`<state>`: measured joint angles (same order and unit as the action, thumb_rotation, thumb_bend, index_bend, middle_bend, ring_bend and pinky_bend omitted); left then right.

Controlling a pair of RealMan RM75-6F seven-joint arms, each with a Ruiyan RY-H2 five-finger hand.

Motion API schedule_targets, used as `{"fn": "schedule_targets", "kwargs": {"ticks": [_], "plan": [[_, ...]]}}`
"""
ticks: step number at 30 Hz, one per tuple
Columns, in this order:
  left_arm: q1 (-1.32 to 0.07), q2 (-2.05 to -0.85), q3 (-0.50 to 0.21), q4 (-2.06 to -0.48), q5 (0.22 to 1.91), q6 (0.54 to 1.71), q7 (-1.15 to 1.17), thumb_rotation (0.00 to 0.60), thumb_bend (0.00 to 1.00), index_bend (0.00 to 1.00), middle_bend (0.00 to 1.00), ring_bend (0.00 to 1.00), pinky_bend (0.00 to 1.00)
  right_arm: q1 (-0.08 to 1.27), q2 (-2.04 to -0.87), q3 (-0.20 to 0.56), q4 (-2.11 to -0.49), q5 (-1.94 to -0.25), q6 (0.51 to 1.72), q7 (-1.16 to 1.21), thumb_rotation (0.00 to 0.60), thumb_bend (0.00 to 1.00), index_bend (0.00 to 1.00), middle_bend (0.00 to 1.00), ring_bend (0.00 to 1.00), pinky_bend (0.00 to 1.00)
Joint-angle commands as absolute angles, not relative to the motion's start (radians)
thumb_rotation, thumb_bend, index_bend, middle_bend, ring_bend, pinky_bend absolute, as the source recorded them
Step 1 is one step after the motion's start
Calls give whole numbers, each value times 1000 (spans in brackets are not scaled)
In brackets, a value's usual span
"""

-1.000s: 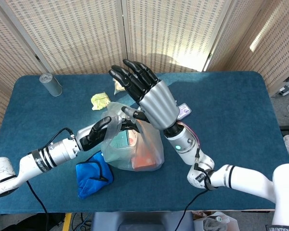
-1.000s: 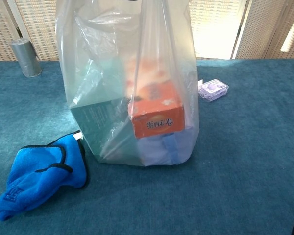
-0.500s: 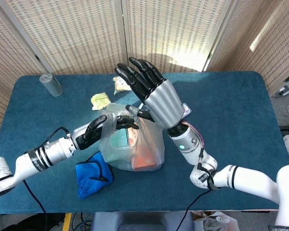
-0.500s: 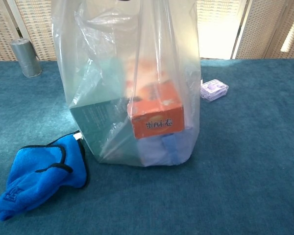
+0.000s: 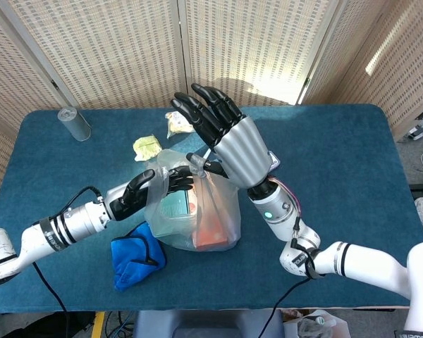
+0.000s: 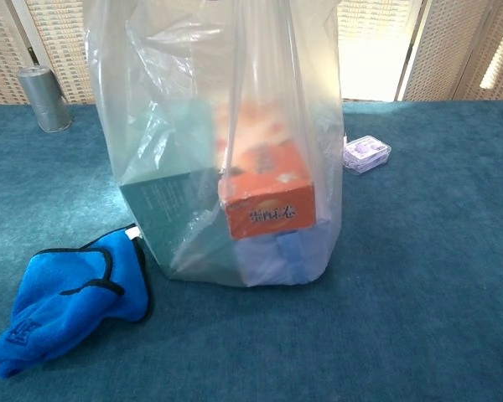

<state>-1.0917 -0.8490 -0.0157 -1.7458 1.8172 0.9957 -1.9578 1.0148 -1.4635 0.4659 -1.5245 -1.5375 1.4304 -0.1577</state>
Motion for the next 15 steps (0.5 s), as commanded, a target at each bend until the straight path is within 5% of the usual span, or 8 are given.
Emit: {"fn": "schedule_targets", "kwargs": {"ticks": [1,15], "plan": [[-1101,-853,-4,-1731,1839,1011,-1977,0,163,0,0,0,0,1014,-1462,467,-1524,-1537,1431,-157,600,7,1,165,93,193],[-1139,-890,7,-1709,1846,1048,-2020,0,162,0,0,0,0,1031,-1485,471,-1517,-1532,1421,-155,600,7,1,165,93,189]]}}
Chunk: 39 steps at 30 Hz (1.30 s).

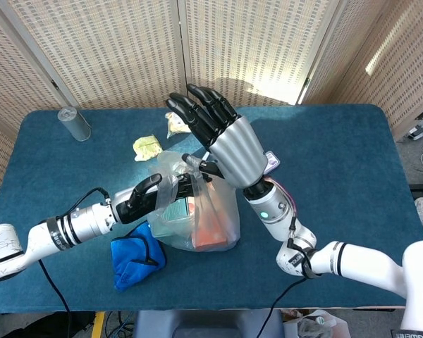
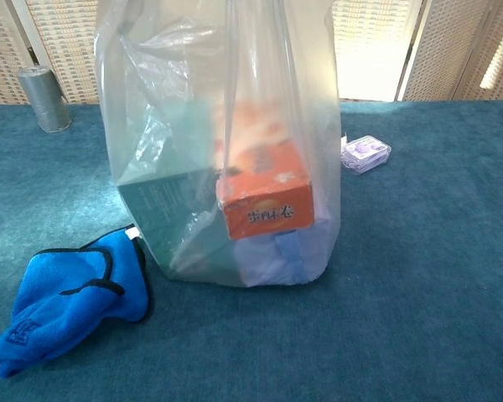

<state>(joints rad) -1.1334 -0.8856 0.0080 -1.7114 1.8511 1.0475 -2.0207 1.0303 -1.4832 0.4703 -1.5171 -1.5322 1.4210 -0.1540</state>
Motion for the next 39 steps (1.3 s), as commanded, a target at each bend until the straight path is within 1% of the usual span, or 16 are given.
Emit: {"fn": "schedule_targets", "kwargs": {"ticks": [1,15,39], "plan": [[-1141,-892,7,-1709,1843,1046,-2021,0,162,0,0,0,0,1032,-1486,471,-1517,-1532,1421,-156,600,7,1,165,93,188],[-1158,-922,6,-1703,1818,1076,-2058,0,163,0,0,0,0,1049,-1509,479,-1512,-1523,1417,-151,600,7,1,165,93,187],[-1198,-964,-2,-1705,1793,1057,-2060,0,163,0,0,0,0,1080,-1542,484,-1511,-1513,1397,-164,600,7,1,165,92,187]]}}
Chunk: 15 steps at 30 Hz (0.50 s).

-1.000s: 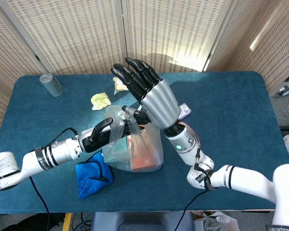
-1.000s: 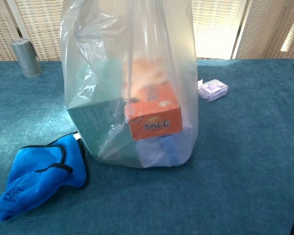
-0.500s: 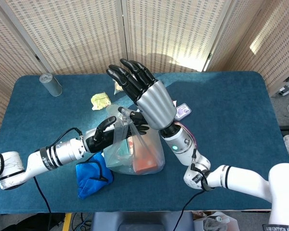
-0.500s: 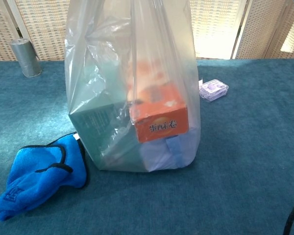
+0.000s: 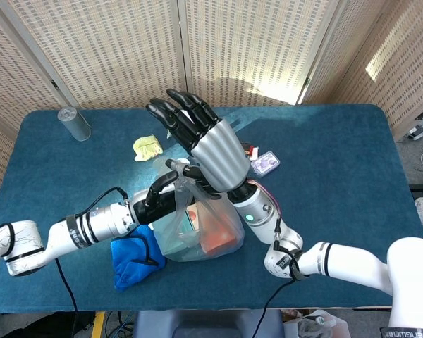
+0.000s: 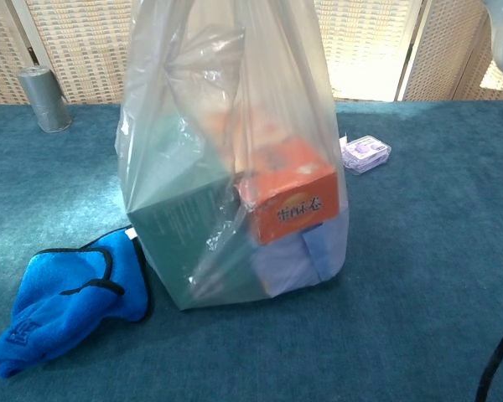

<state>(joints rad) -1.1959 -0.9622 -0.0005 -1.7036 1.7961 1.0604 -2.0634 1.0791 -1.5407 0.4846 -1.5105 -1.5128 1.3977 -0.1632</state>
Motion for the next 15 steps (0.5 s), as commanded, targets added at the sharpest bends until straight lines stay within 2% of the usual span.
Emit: {"fn": "schedule_targets", "kwargs": {"ticks": [1,15], "plan": [[-1199,-966,-3,-1706,1788,1054,-2057,0,163,0,0,0,0,1082,-1545,484,-1512,-1512,1396,-165,600,6,1,165,92,187],[-1189,-980,-26,-1721,1728,1038,-1986,0,163,0,0,0,0,1084,-1553,478,-1527,-1517,1397,-181,600,6,1,165,90,187]]}}
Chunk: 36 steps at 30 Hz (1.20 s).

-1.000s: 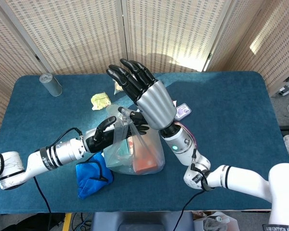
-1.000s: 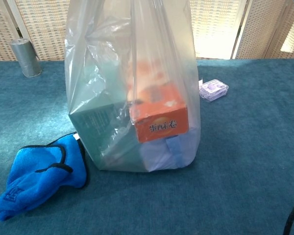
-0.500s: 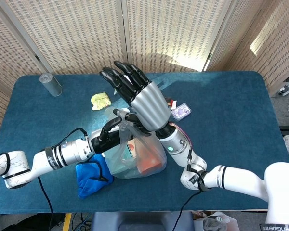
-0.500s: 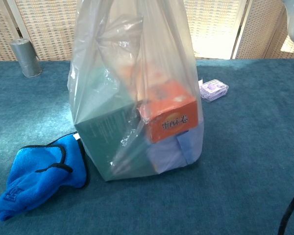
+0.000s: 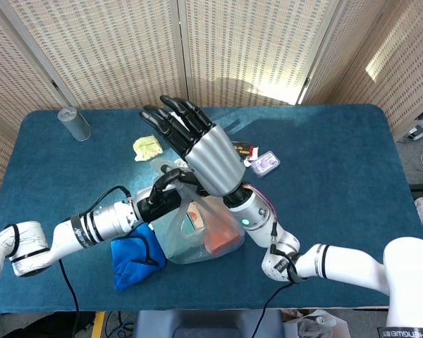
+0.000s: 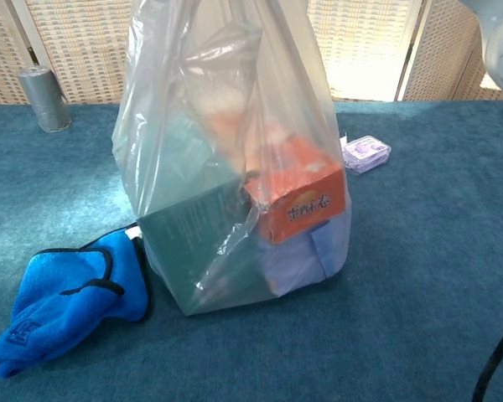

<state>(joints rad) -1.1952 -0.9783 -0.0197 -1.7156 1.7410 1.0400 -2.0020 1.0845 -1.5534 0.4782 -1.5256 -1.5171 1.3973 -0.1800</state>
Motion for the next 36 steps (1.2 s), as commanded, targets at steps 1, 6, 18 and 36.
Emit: {"fn": "schedule_targets", "kwargs": {"ticks": [1,6,18,36], "plan": [[-1187,-981,-29,-1724,1721,1036,-1976,0,163,0,0,0,0,1084,-1554,478,-1529,-1517,1397,-181,600,6,1,166,90,187],[-1179,-991,-47,-1743,1681,1018,-1936,0,162,0,0,0,36,1088,-1559,479,-1530,-1515,1395,-183,600,6,1,165,90,187],[-1169,-1020,-99,-1783,1584,946,-1866,0,163,0,43,132,302,1093,-1564,490,-1535,-1505,1393,-194,600,6,1,165,87,186],[-1133,-1032,-177,-1836,1469,849,-1749,121,164,0,287,386,559,1074,-1495,490,-1663,-1411,1304,-291,600,0,0,32,0,58]]}}
